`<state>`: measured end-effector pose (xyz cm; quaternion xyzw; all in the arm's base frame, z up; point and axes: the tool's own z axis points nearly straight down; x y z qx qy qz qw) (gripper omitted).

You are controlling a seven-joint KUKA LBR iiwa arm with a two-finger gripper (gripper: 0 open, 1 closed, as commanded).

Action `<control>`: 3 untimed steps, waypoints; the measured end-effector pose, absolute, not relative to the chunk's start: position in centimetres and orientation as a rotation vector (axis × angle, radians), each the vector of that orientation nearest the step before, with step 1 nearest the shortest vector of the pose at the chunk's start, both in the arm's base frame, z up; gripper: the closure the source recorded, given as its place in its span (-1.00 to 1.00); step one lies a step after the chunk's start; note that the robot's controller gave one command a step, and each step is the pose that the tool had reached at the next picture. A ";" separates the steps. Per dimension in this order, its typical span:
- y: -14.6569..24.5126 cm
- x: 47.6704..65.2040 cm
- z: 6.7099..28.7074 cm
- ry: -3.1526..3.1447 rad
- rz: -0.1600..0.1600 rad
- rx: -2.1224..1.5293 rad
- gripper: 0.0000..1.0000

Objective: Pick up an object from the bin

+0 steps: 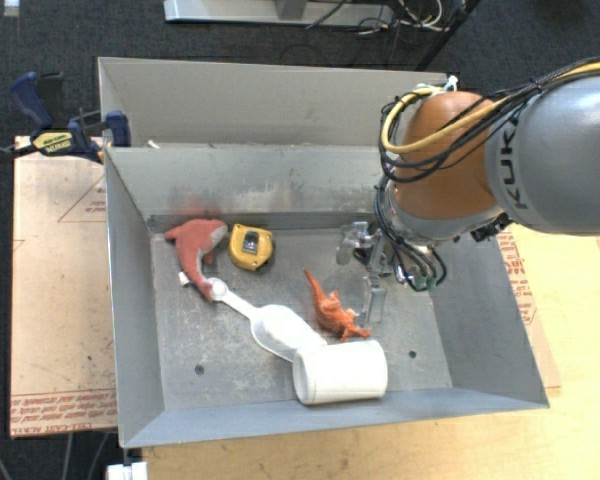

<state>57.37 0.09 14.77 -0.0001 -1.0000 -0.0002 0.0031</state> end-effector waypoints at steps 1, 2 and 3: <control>0.1 57.5 15.2 -3.142 -0.001 0.000 -1.00; 0.0 56.7 11.9 -3.149 0.000 0.066 -1.00; -0.1 55.6 9.1 -3.183 -0.003 0.219 -1.00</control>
Offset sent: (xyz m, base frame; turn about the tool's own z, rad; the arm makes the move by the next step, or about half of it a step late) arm -0.0227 -0.0031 -0.0777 -0.0940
